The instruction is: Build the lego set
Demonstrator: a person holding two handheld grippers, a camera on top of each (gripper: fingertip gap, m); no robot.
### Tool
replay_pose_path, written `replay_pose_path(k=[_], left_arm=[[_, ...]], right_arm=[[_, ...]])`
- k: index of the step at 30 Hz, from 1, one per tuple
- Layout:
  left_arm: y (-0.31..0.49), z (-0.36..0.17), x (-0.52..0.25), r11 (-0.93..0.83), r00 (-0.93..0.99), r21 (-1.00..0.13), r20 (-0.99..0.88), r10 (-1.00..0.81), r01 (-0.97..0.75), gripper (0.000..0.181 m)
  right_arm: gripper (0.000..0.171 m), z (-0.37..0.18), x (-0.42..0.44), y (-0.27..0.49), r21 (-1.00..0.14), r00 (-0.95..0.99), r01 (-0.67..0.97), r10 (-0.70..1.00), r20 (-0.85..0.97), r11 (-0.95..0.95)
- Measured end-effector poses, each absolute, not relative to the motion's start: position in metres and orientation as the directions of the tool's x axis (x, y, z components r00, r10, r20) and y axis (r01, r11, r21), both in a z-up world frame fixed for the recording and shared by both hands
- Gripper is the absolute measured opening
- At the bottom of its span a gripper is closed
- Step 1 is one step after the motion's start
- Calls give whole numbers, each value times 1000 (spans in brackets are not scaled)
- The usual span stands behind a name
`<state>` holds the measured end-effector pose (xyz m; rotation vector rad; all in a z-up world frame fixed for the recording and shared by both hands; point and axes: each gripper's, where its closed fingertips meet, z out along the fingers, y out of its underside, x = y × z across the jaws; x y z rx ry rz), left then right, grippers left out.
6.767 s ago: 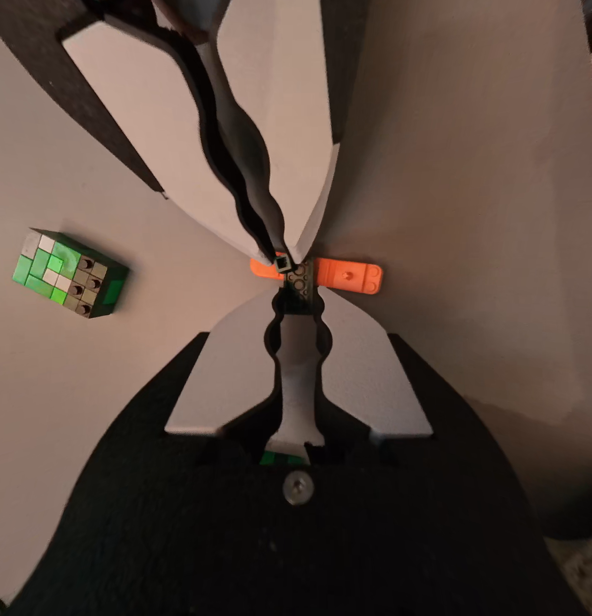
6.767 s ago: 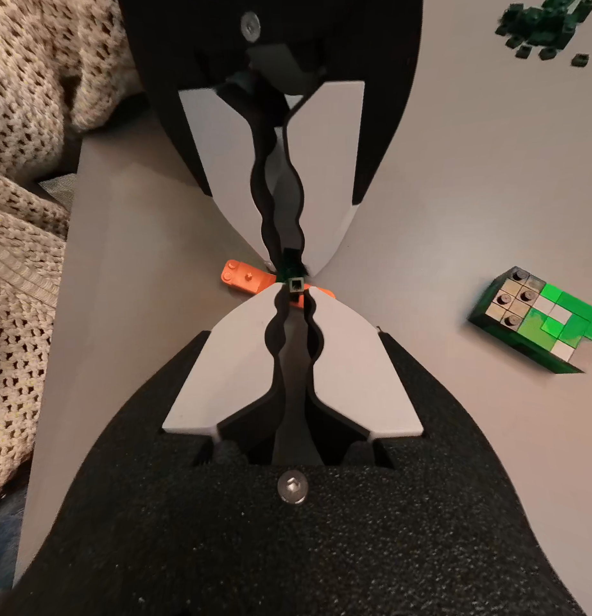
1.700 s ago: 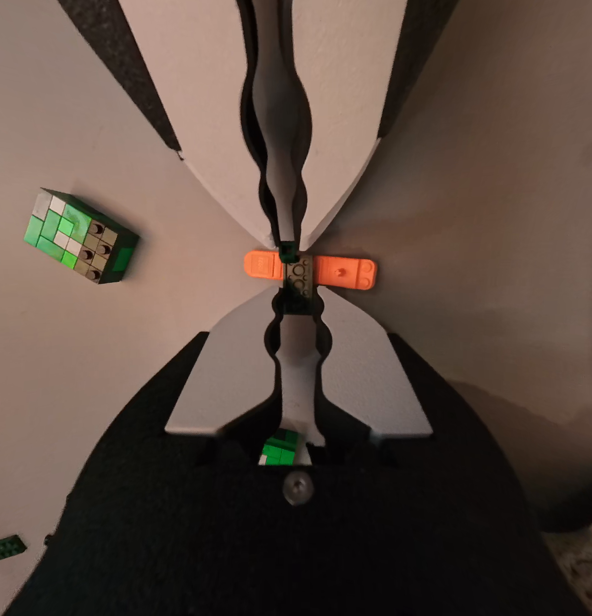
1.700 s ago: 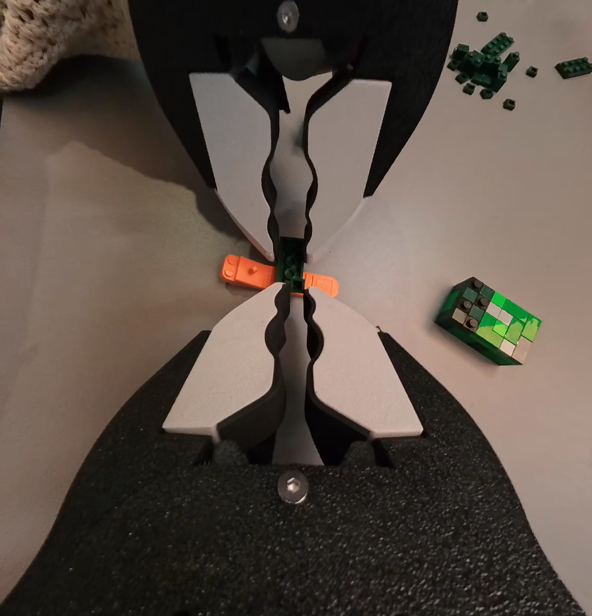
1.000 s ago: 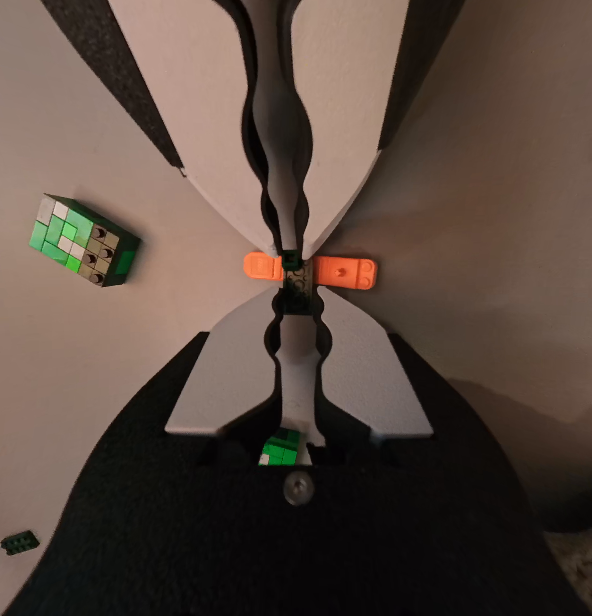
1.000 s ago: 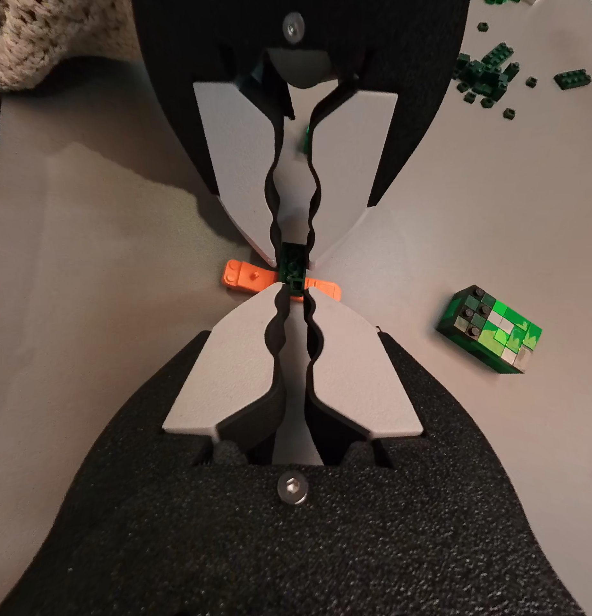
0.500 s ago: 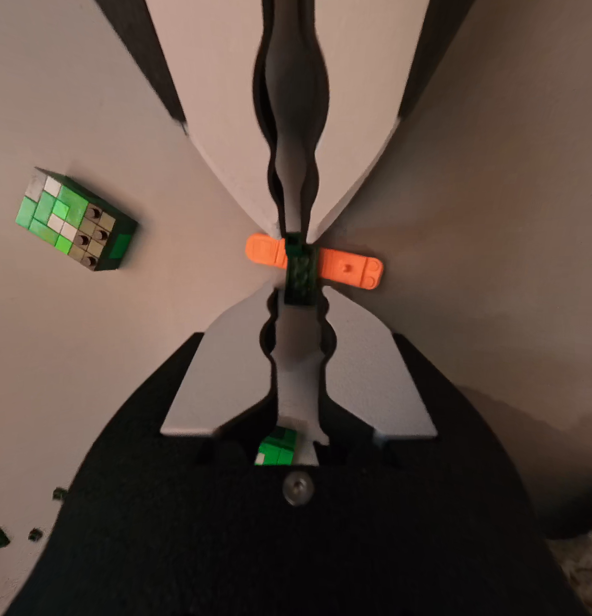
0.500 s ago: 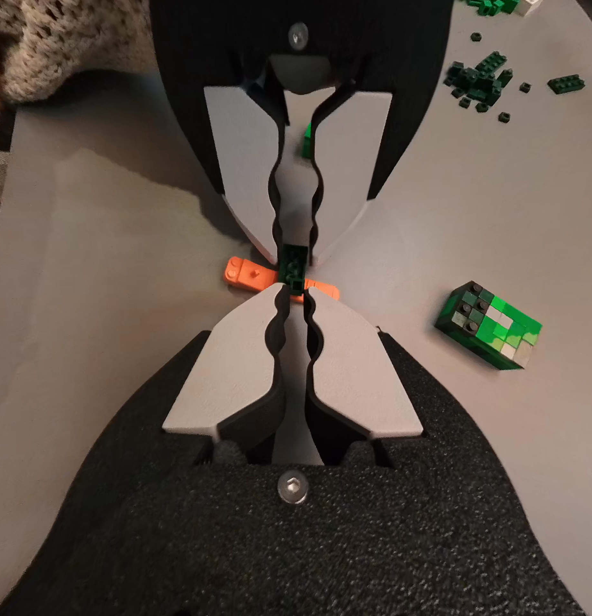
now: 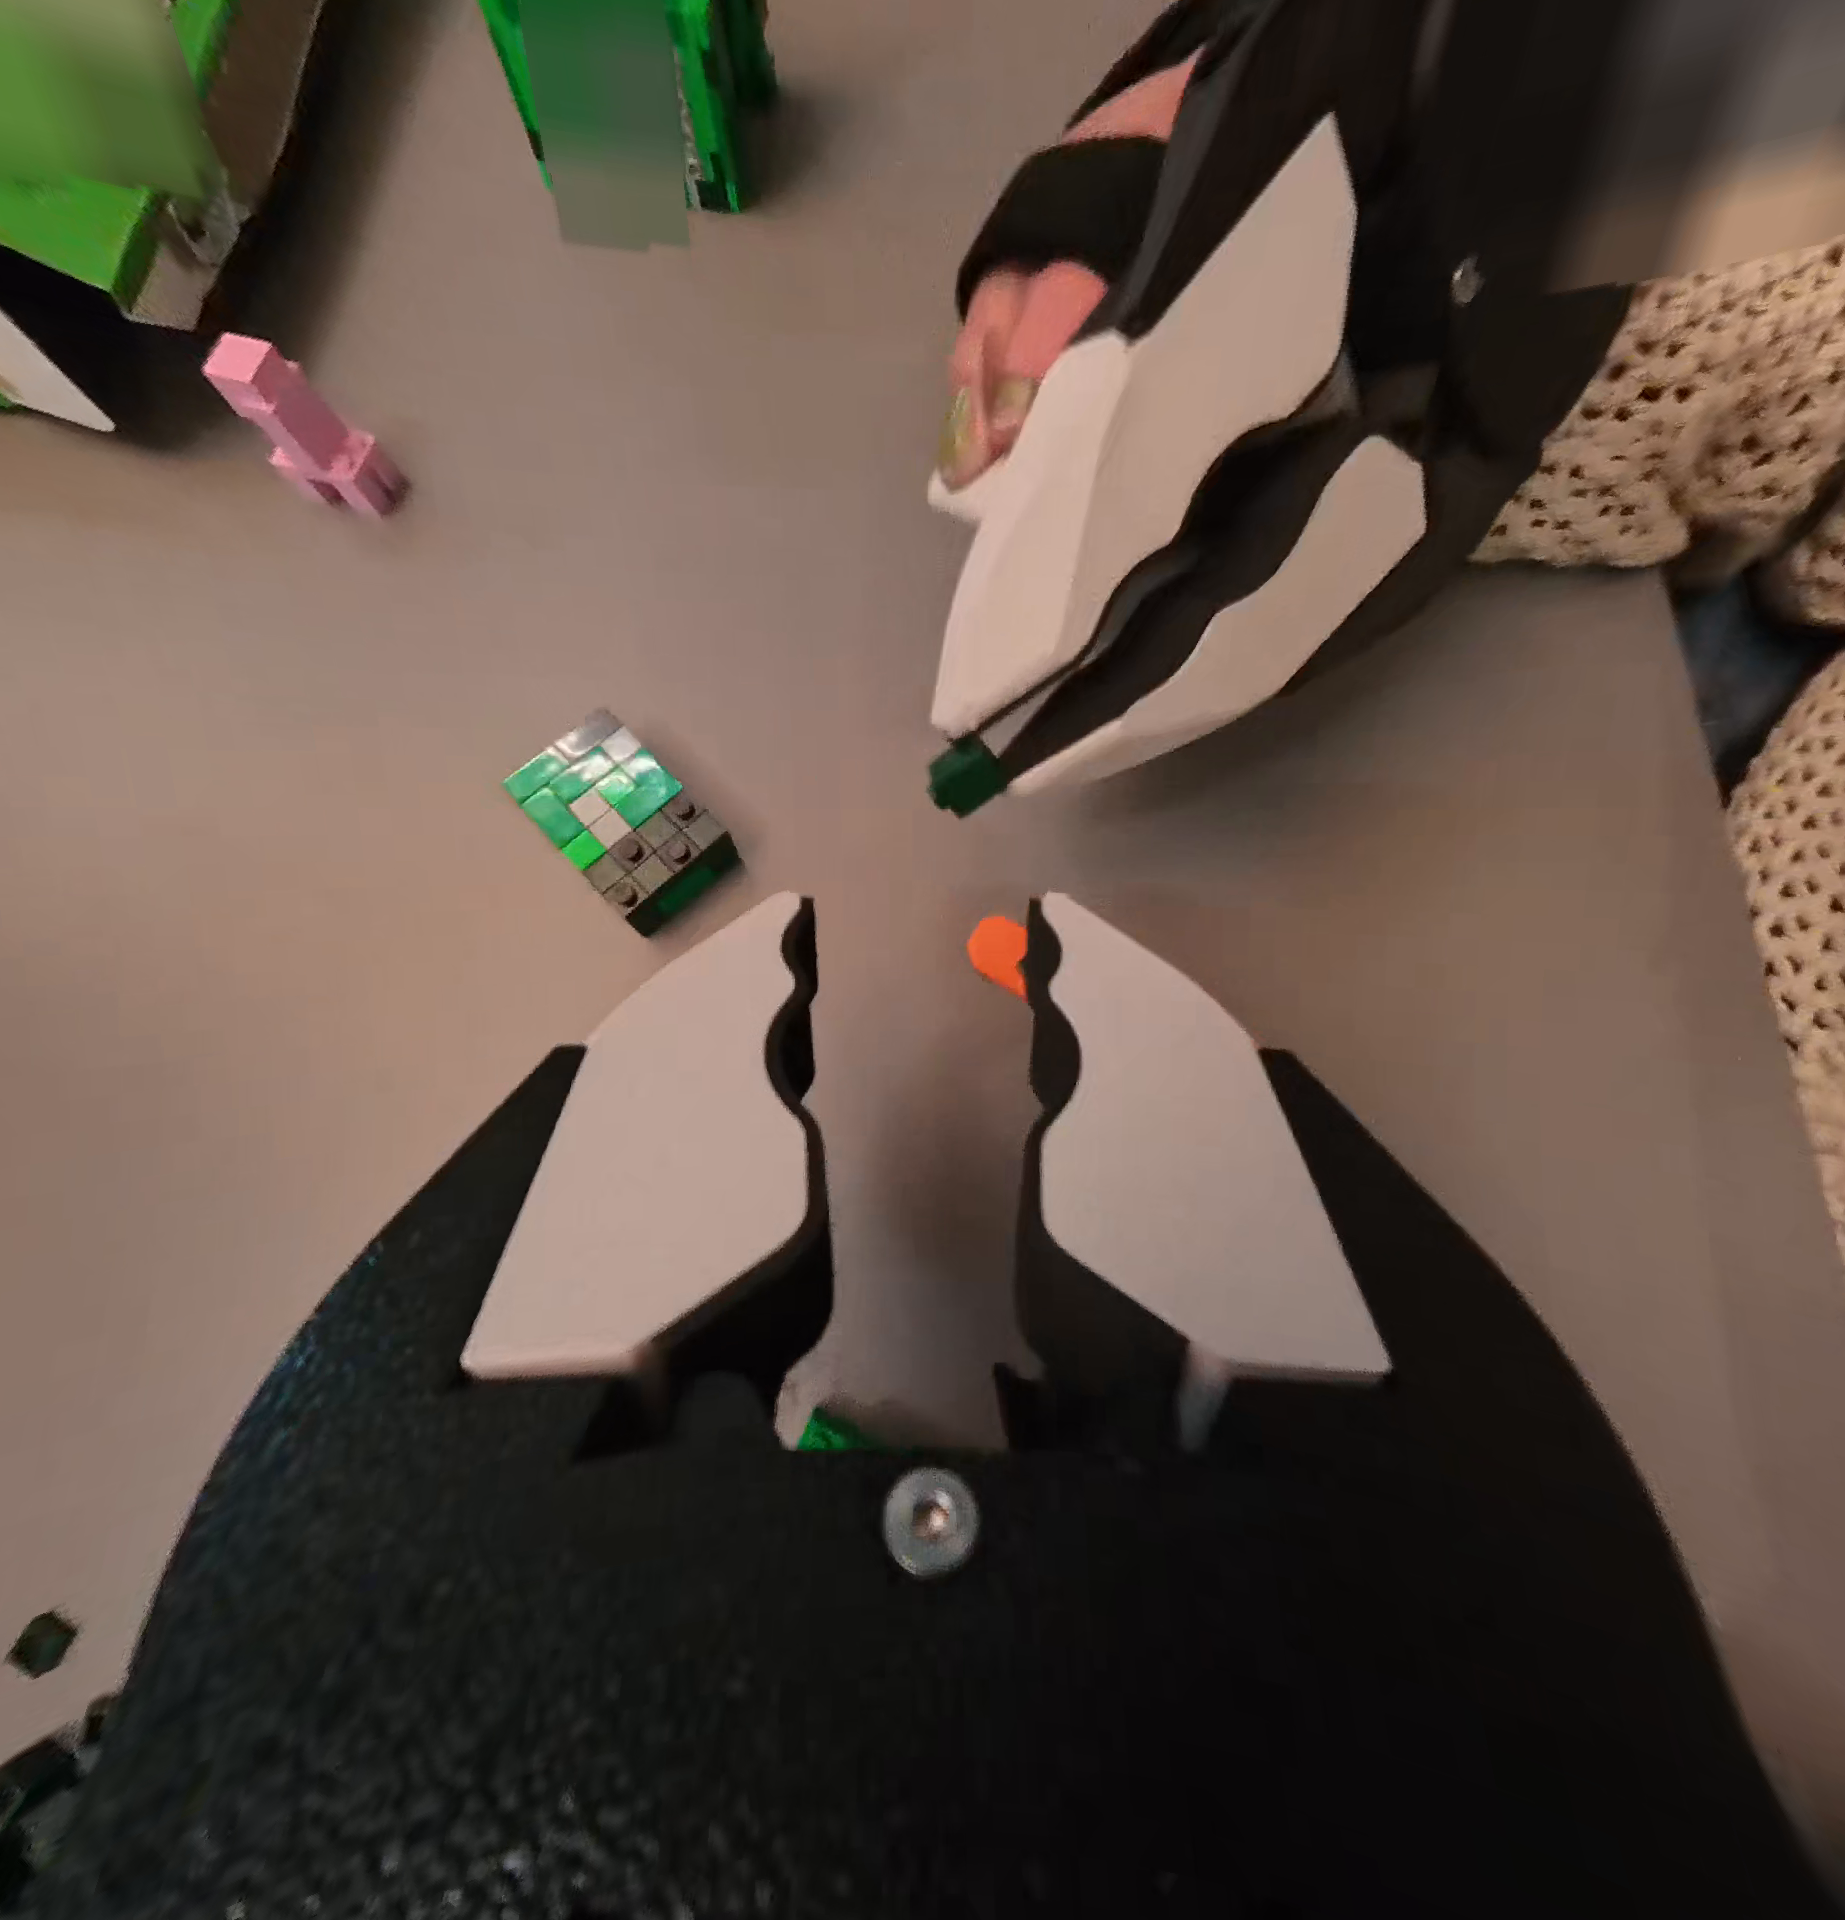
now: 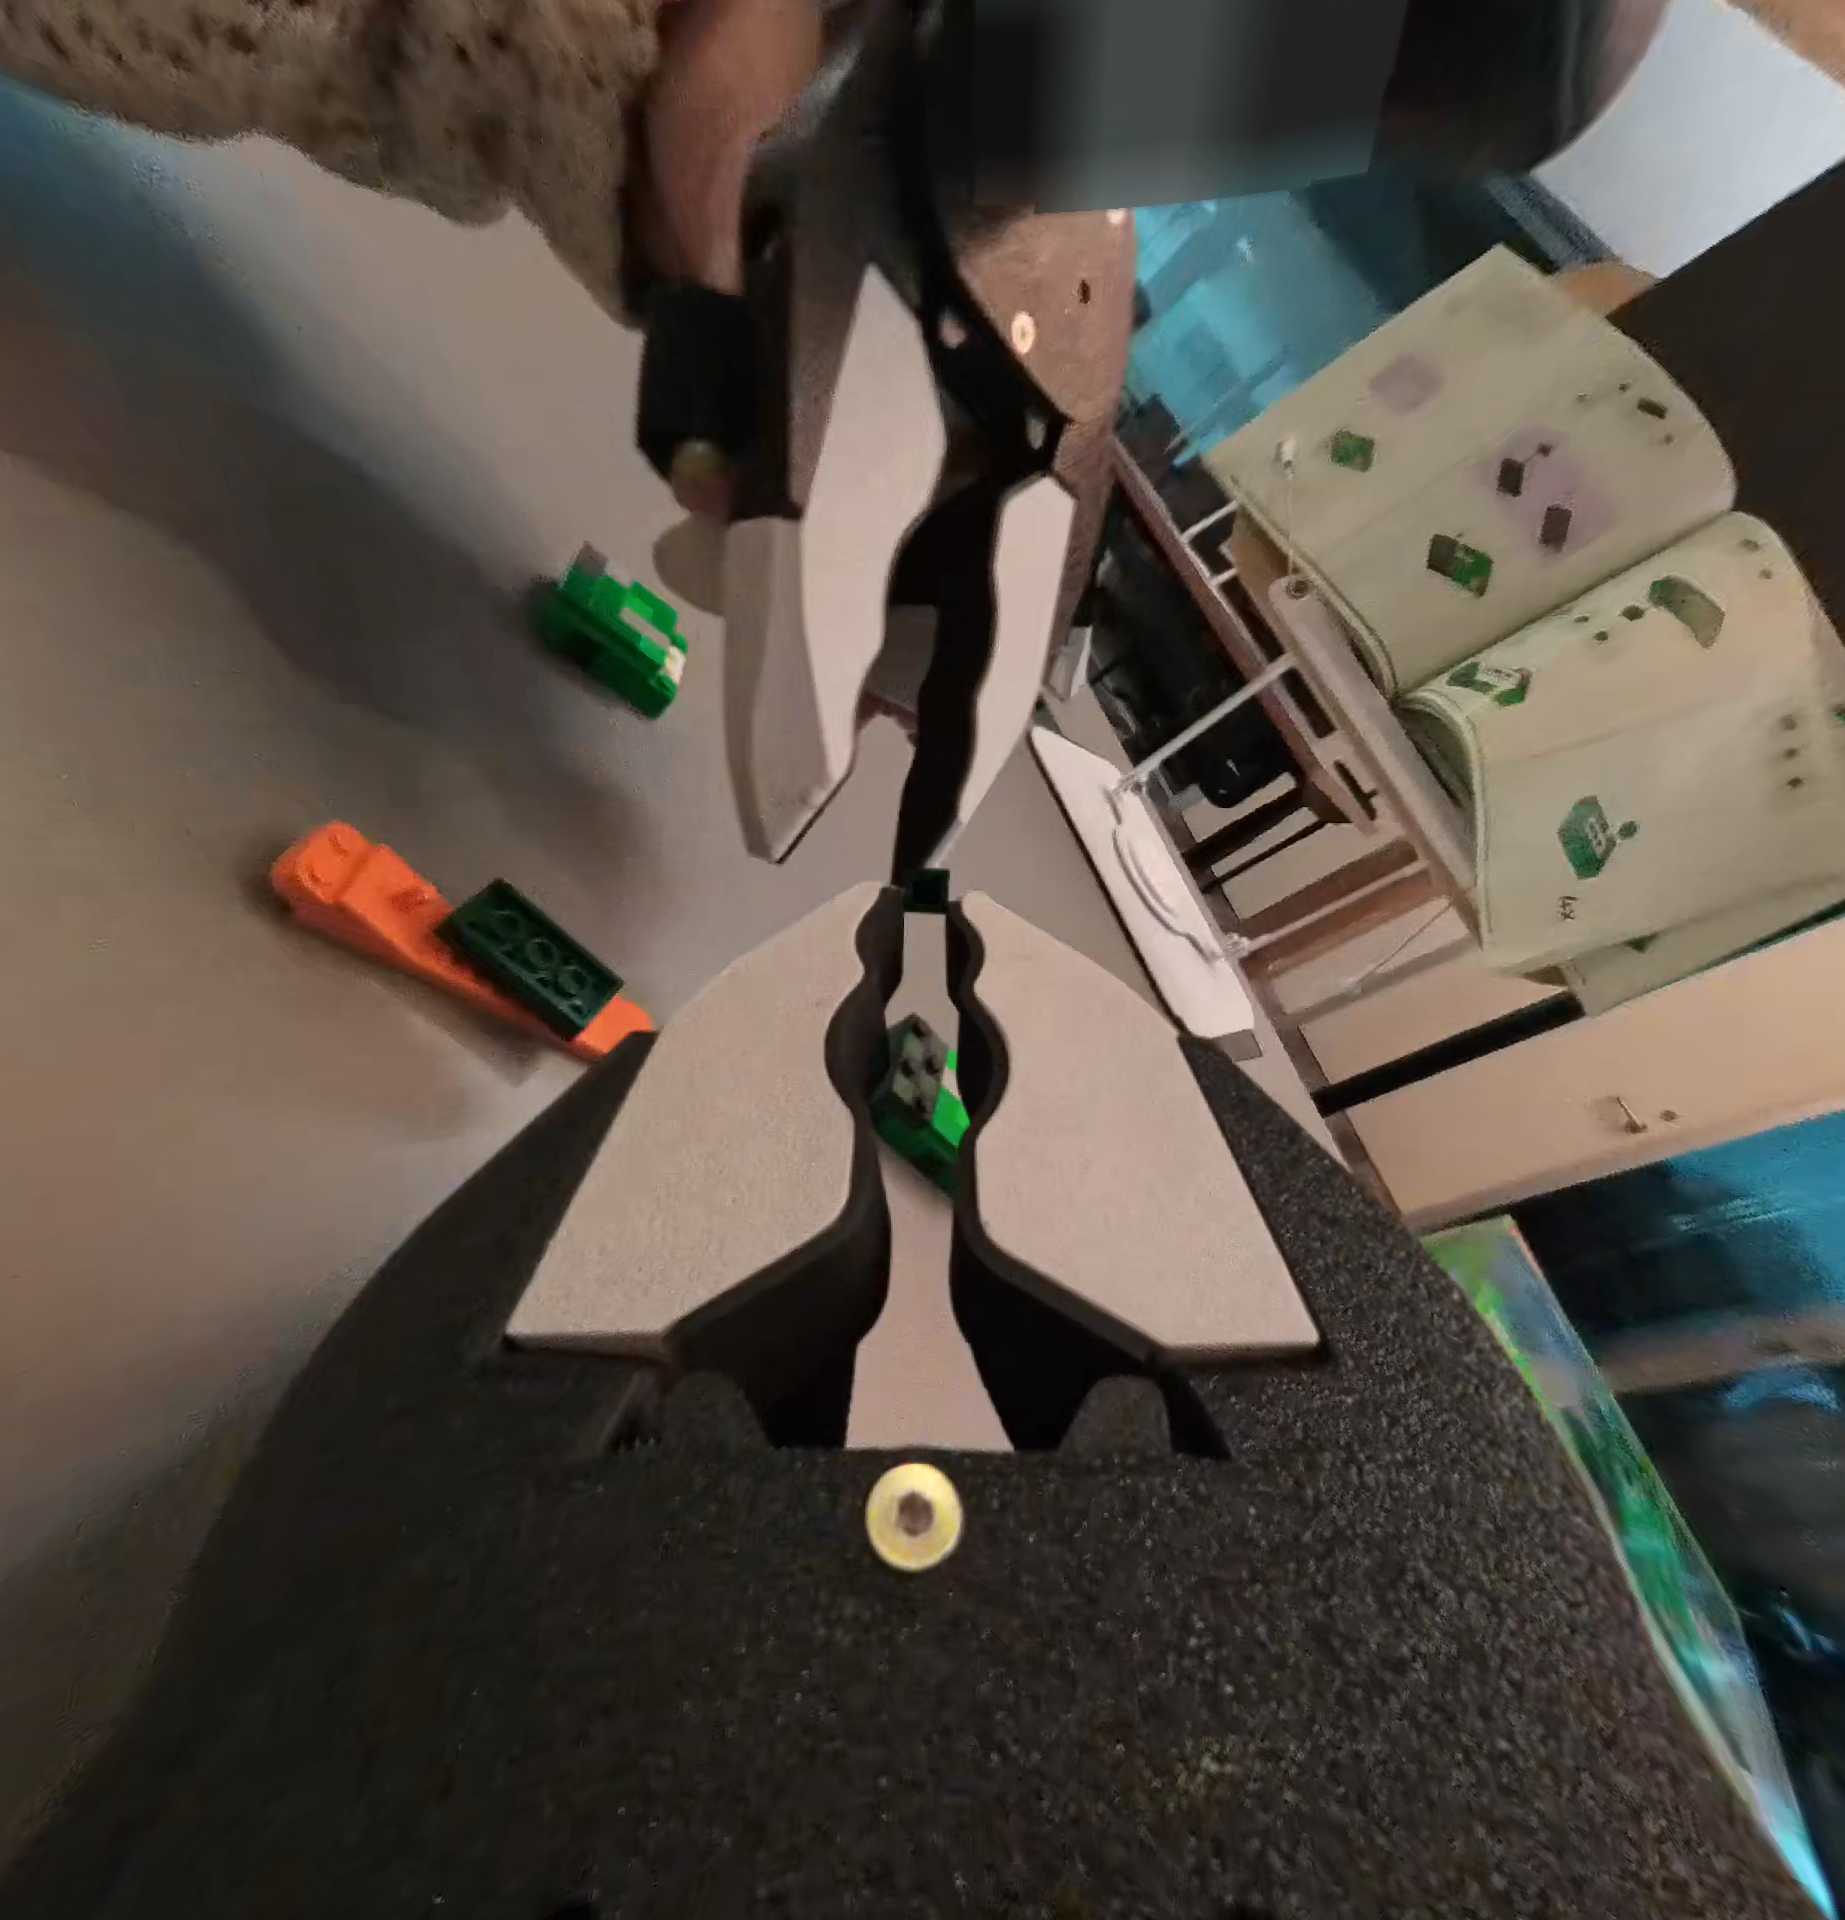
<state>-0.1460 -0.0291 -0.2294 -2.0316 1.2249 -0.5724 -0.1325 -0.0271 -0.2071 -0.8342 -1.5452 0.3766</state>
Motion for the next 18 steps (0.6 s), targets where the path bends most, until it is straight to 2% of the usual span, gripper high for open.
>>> replay_pose_path(k=[2, 5, 8, 12, 15, 18], left_arm=[[-32, -231, -147, -274, 425, -738, -19, -905, -616, 45], [-28, -235, -153, -223, 457, -711, -155, -876, -667, 47], [-37, -233, -149, -145, 487, -736, -274, -829, -661, 46], [-49, -244, -162, -267, 613, -704, -294, -734, -658, 48], [-56, -246, -156, -347, 707, -746, -227, -670, -568, 39], [-59, -253, -151, -422, 771, -752, -175, -612, -506, 39]], right_arm=[[7, -213, -135, -31, -690, 7, 297, 722, 692, 660], [7, -212, -135, -26, -768, 27, 280, 795, 606, 576], [7, -212, -132, -13, -850, 76, 255, 866, 493, 462], [7, -209, -135, -5, -925, 103, 194, 931, 349, 326], [7, -206, -135, 3, -935, 146, 175, 931, 334, 308], [7, -203, -134, 6, -938, 167, 156, 927, 335, 310]])
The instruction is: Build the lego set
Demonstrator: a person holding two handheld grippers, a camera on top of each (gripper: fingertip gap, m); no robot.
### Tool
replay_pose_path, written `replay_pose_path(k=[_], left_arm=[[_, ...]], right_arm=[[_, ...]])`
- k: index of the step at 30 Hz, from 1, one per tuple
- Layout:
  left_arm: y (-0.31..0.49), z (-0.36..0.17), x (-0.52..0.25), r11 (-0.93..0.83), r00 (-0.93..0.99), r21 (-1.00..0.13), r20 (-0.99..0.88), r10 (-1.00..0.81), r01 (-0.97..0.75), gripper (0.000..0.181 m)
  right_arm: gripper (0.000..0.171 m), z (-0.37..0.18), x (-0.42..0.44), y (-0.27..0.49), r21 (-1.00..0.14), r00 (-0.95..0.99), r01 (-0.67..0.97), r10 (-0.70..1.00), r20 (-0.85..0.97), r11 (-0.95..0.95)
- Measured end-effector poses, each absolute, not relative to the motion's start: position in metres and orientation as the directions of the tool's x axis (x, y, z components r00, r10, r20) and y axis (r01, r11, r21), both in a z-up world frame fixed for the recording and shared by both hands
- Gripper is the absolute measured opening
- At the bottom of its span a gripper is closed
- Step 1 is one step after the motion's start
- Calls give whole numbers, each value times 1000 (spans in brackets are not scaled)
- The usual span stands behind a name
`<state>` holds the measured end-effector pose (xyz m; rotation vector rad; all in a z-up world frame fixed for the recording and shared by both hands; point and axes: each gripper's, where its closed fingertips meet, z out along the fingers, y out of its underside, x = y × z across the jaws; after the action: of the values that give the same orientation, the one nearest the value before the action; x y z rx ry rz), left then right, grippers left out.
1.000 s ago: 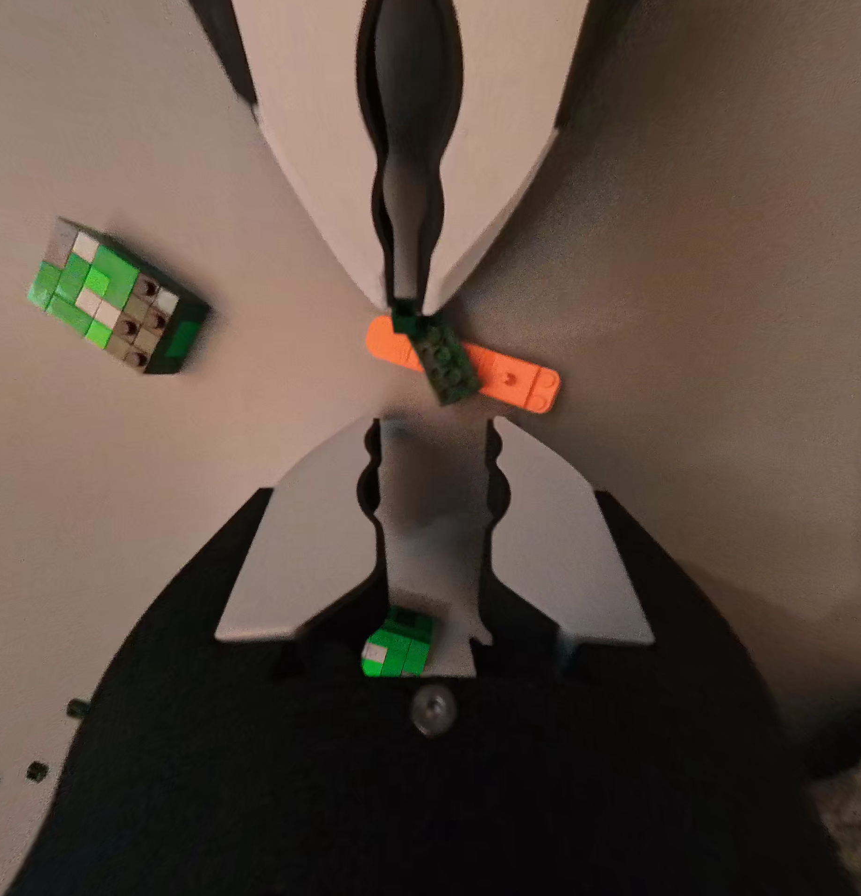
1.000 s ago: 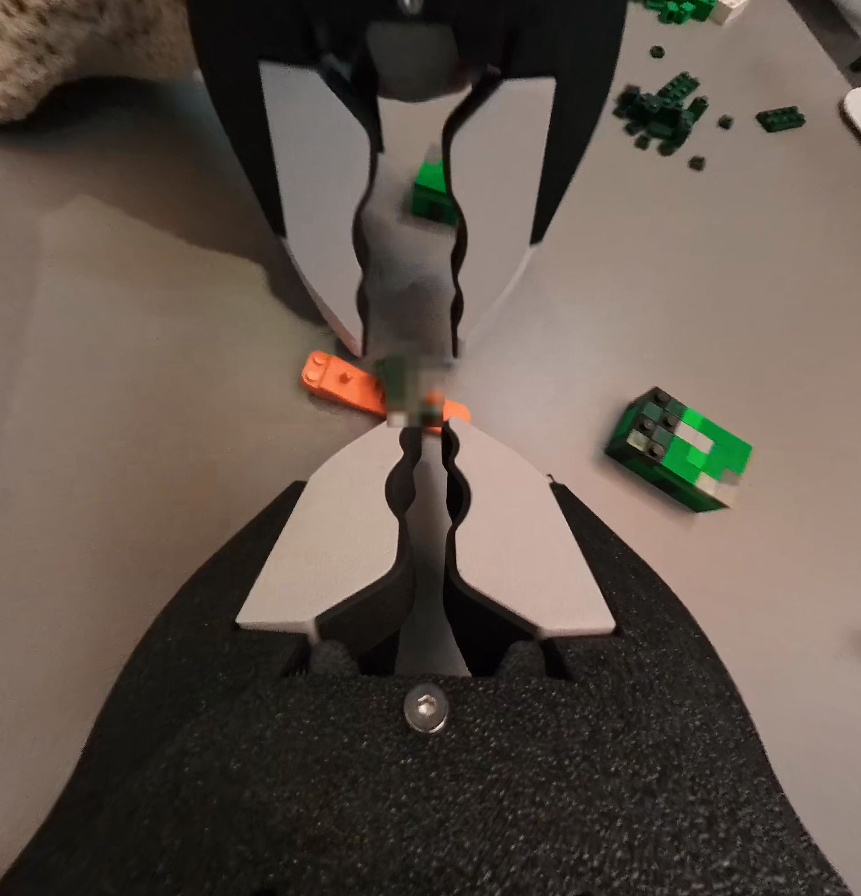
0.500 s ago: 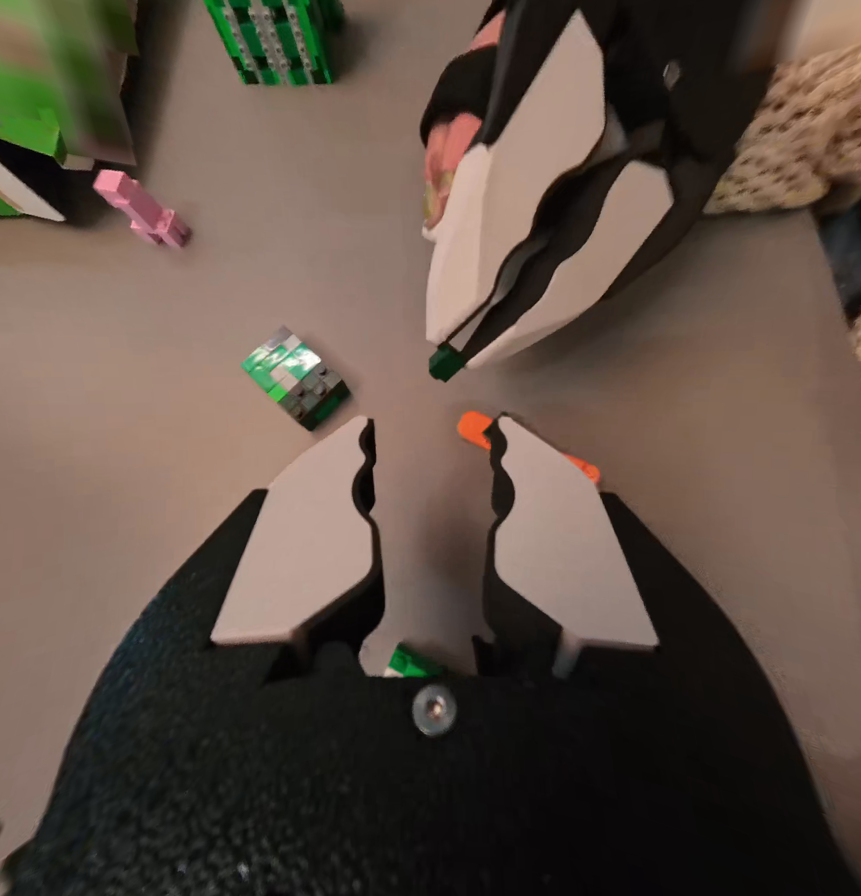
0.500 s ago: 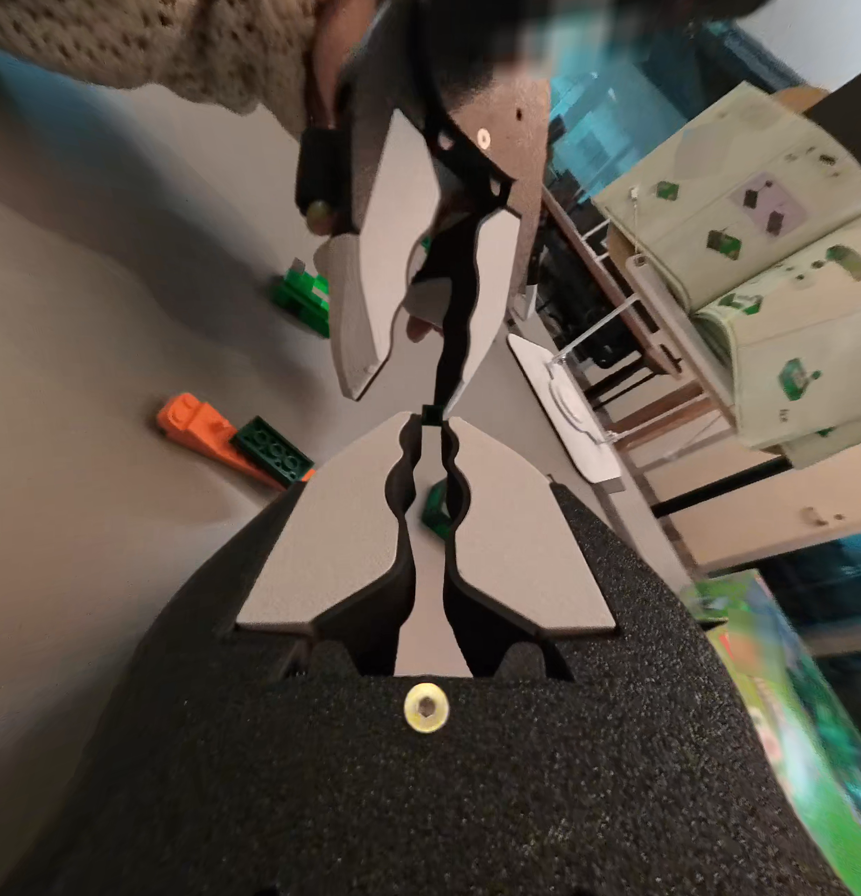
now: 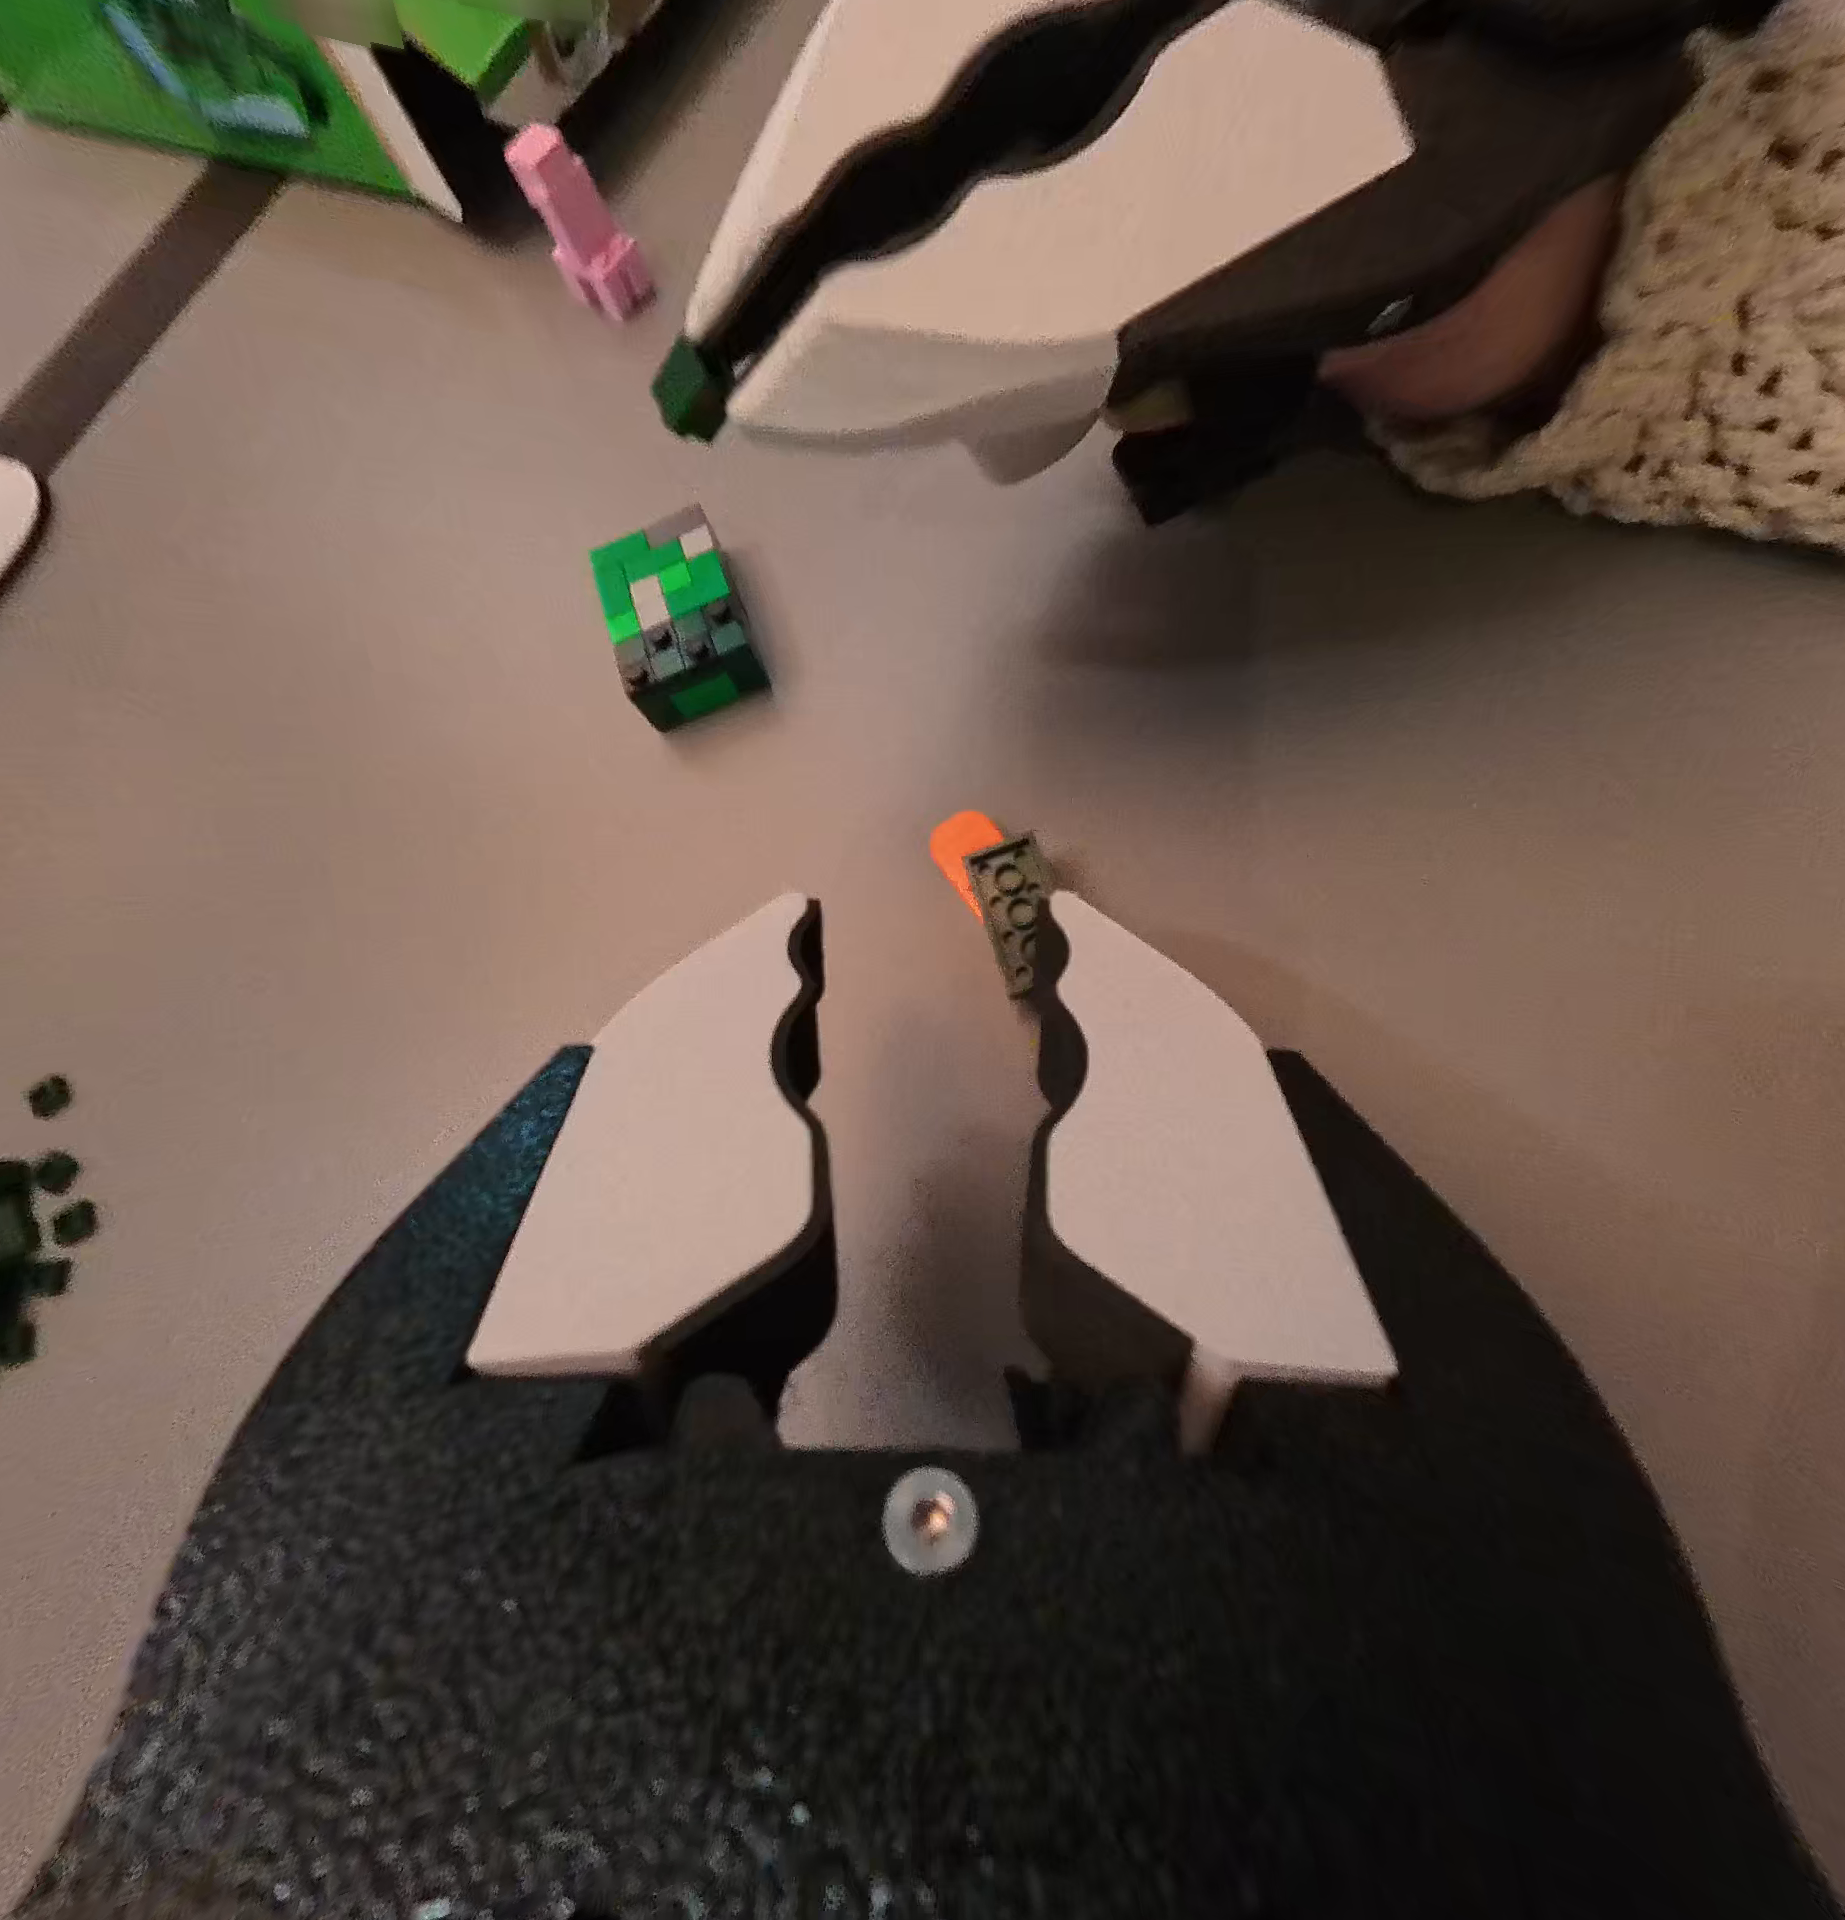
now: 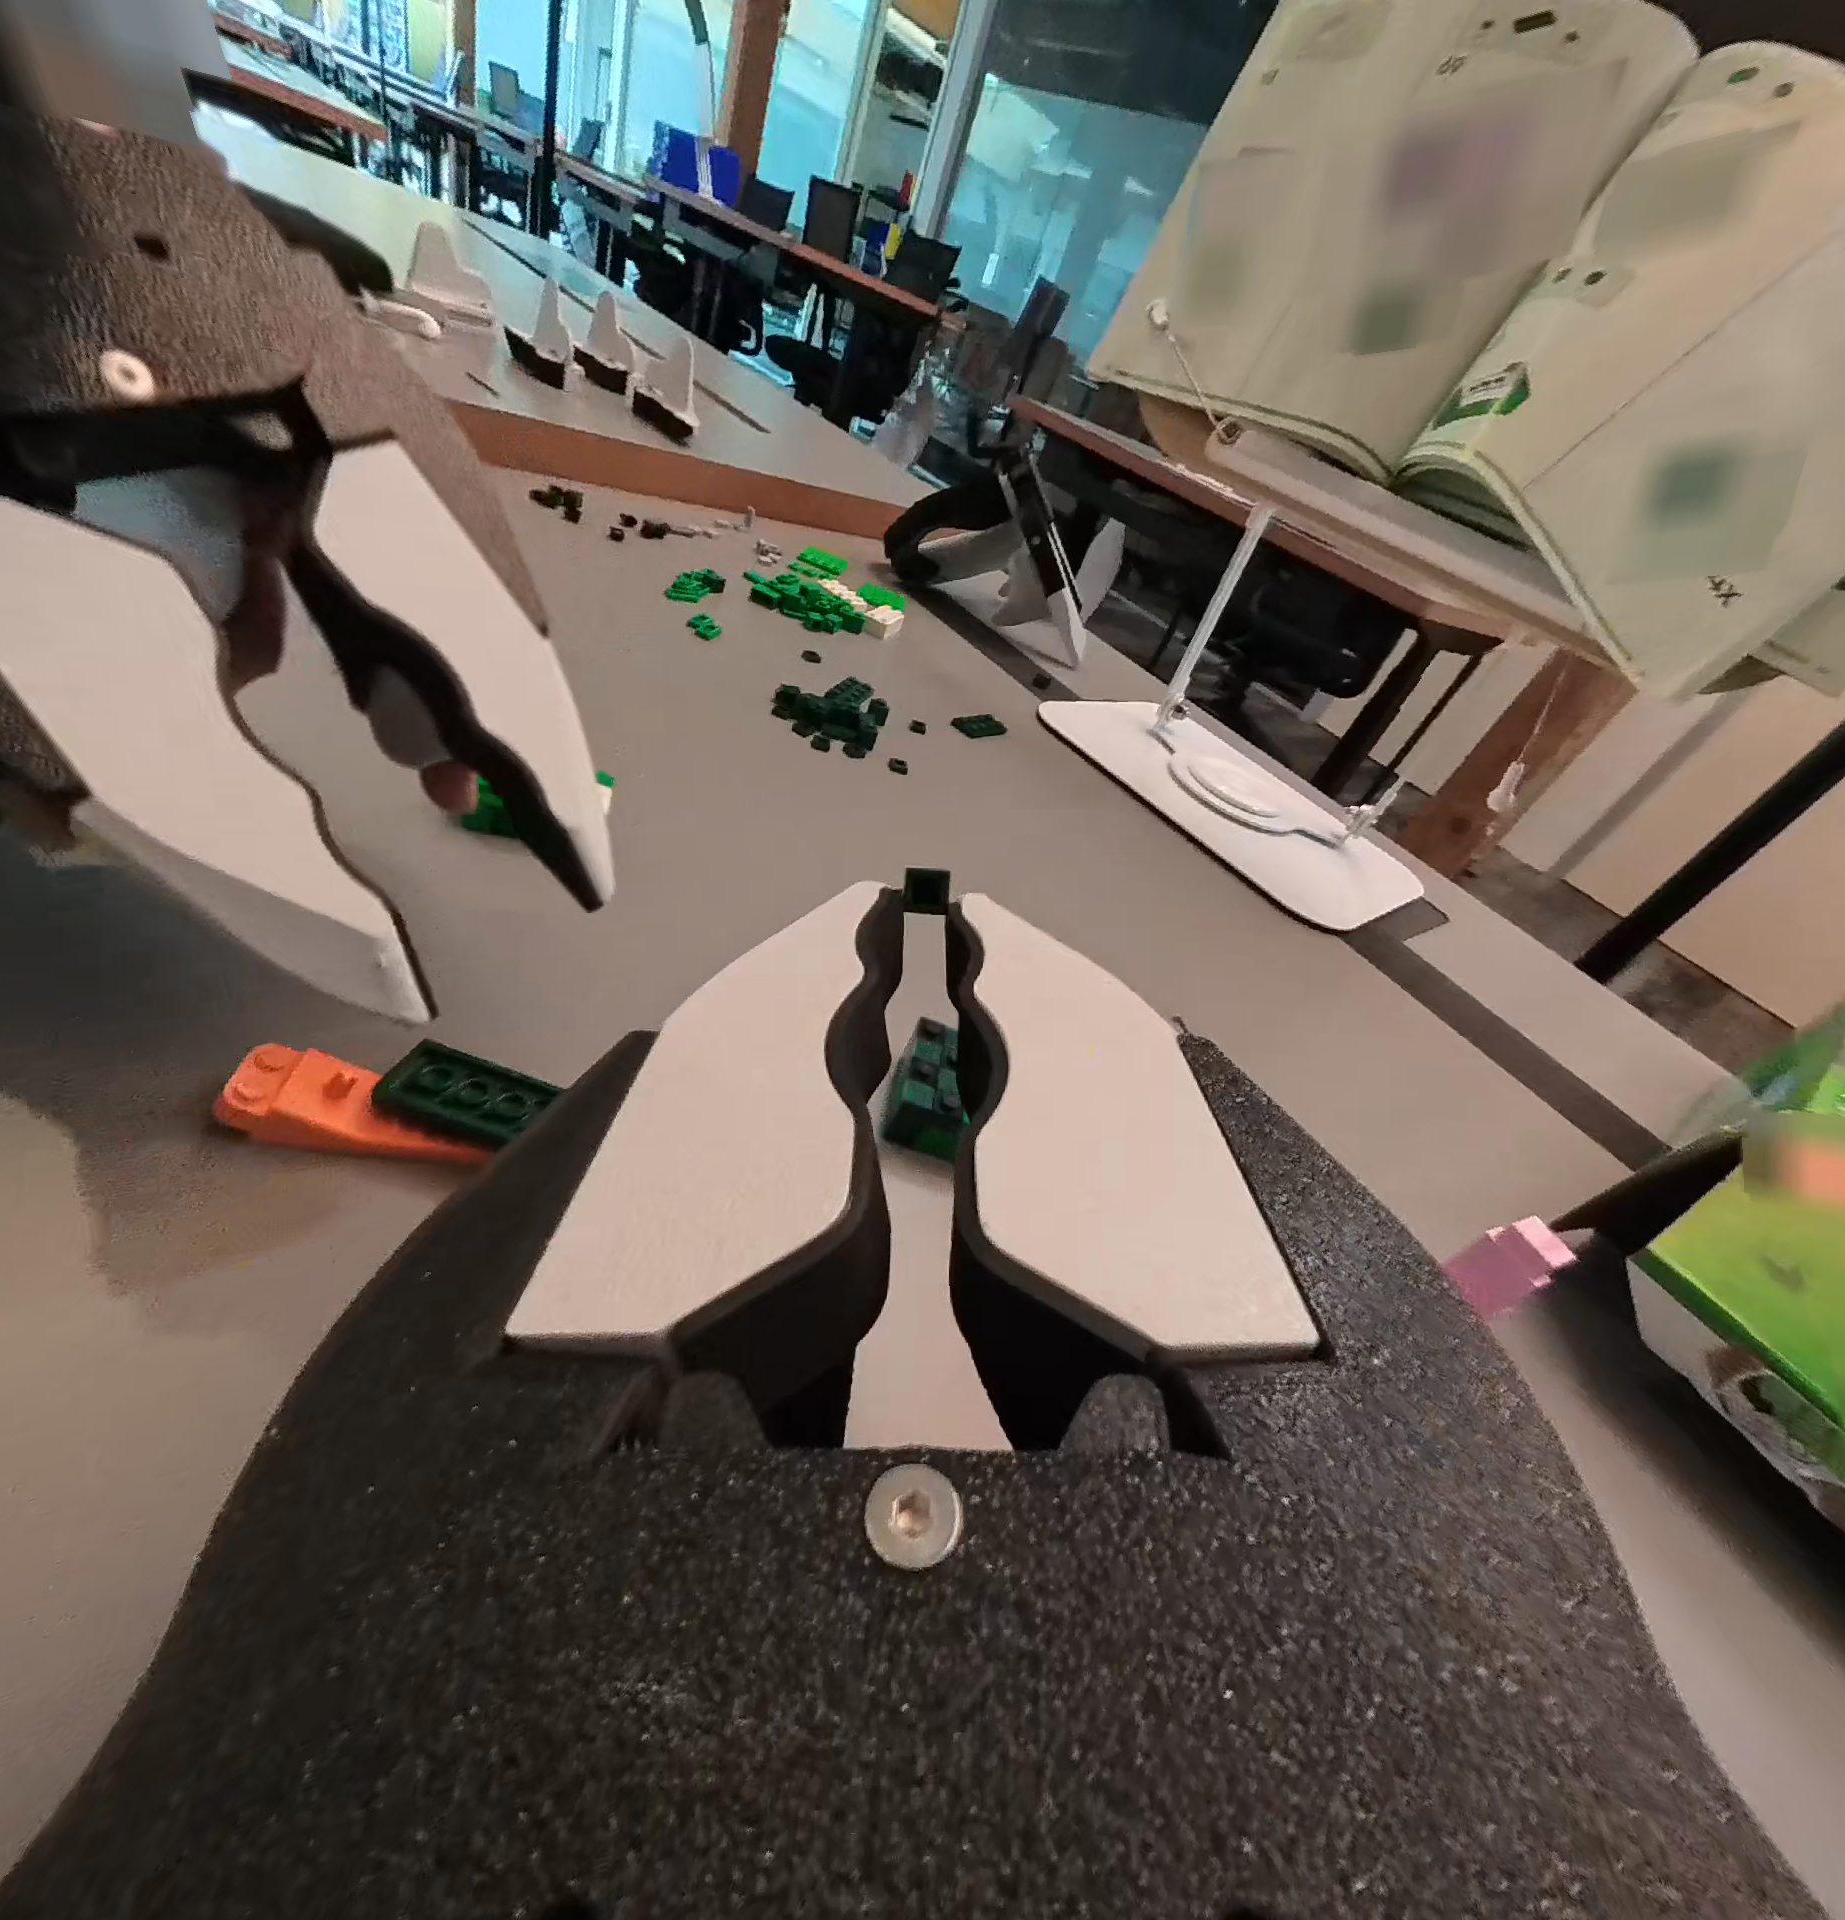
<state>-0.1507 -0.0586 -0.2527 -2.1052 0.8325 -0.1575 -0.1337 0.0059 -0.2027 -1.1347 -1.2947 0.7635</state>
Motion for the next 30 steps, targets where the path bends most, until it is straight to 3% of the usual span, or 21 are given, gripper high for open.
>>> replay_pose_path(k=[11, 19, 21, 23, 24, 26, 27, 30], left_arm=[[-66, -280, -143, -594, 808, -619, -115, -578, -514, 28], [-55, -273, -150, -581, 828, -623, -211, -519, -523, 17], [-48, -254, -147, -538, 881, -760, -94, -464, -364, 17], [-50, -211, -126, -460, 802, -887, 307, -513, 46, 17], [-55, -179, -122, -427, 645, -853, 511, -568, 300, 16], [-66, -130, -141, -407, 283, -642, 701, -654, 650, 16], [-67, -124, -152, -405, 203, -570, 724, -659, 715, 16], [-66, -133, -159, -415, 193, -542, 747, -637, 731, 16]], right_arm=[[7, -198, -136, -11, -927, 66, 80, 926, 371, 366], [7, -189, -133, -13, -933, -5, -9, 933, 359, 359], [7, -186, -132, -9, -935, -11, -33, 936, 353, 353], [7, -182, -131, -4, -938, -15, -56, 939, 345, 343], [7, -181, -130, -3, -940, -20, -67, 942, 336, 334], [7, -179, -129, -2, -947, -39, -85, 948, 315, 310], [7, -178, -128, -2, -950, -47, -92, 951, 305, 299], [7, -176, -126, -2, -957, -68, -105, 958, 280, 272]])
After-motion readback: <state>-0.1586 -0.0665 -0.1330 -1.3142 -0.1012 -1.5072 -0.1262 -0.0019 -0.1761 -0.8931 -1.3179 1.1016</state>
